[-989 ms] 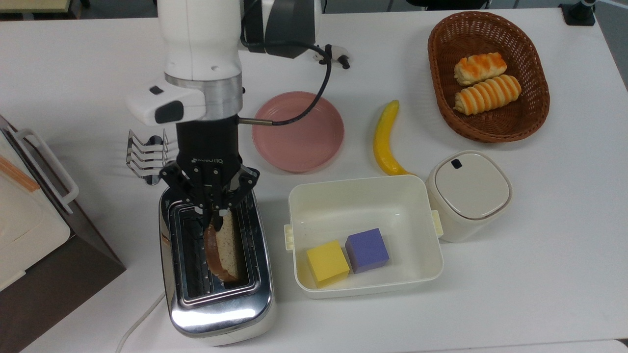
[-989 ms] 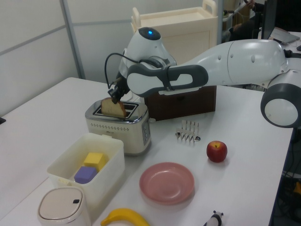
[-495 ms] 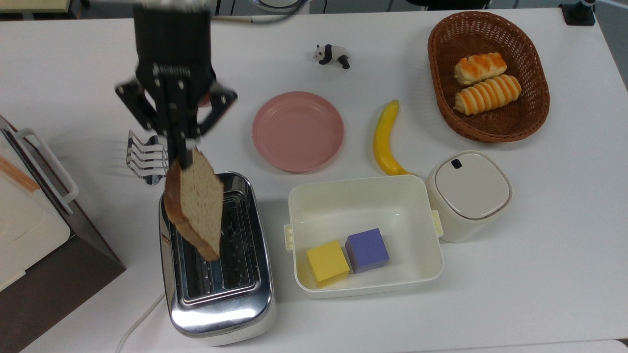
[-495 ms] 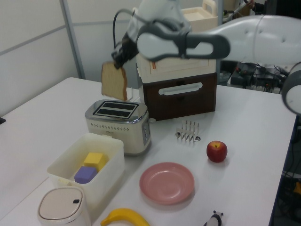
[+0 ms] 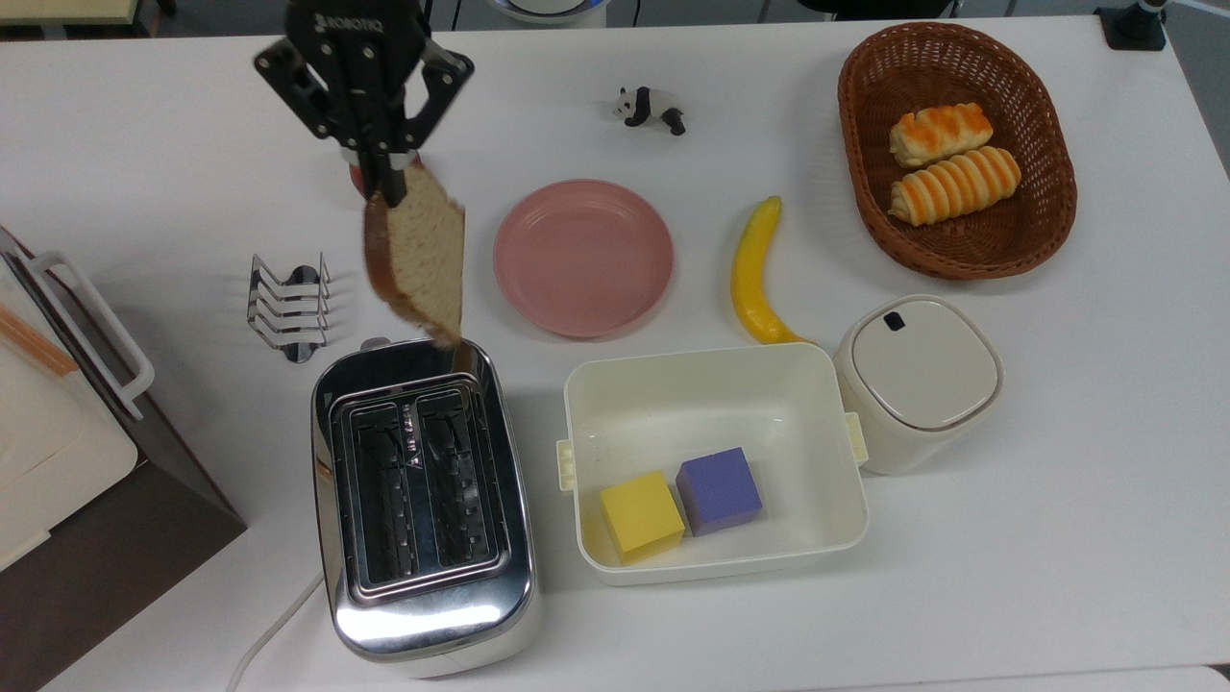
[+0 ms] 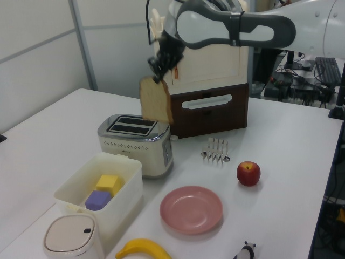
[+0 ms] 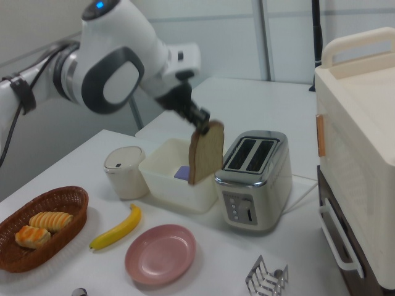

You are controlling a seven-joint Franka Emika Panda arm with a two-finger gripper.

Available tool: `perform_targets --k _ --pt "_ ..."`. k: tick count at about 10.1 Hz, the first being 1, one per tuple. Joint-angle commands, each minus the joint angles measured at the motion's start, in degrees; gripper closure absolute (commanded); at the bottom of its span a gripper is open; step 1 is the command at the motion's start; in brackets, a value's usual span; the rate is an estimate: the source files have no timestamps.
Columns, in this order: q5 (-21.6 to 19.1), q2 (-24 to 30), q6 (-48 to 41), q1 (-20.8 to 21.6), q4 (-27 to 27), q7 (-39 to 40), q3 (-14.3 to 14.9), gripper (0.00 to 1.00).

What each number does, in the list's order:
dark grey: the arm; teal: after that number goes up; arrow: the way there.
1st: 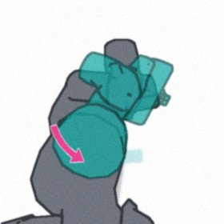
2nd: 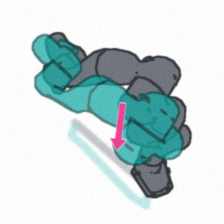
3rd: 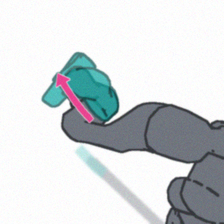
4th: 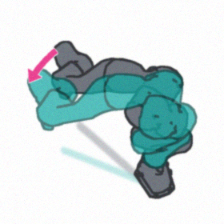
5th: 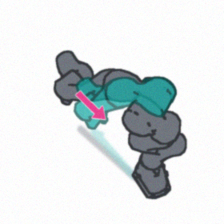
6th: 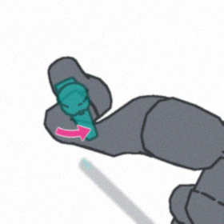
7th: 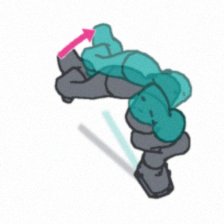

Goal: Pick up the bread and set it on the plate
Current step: 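Lift the bread slice up out of the toaster slot, then carry the held bread slice over to the pink plate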

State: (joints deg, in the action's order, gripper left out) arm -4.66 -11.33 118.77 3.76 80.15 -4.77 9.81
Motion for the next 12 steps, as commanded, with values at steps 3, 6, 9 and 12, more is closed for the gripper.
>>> perform_targets --k 3,6,9,12 --pt "-6.74 11.41 -7.38 2.65 20.91 5.64 -0.05 1.00" --pt "-12.73 11.51 -15.40 2.91 23.99 6.53 0.03 1.00" --pt "-15.71 8.97 -14.71 5.98 27.78 6.70 0.12 1.00" --pt "-17.83 3.97 -10.42 8.01 27.00 6.09 0.30 1.00"
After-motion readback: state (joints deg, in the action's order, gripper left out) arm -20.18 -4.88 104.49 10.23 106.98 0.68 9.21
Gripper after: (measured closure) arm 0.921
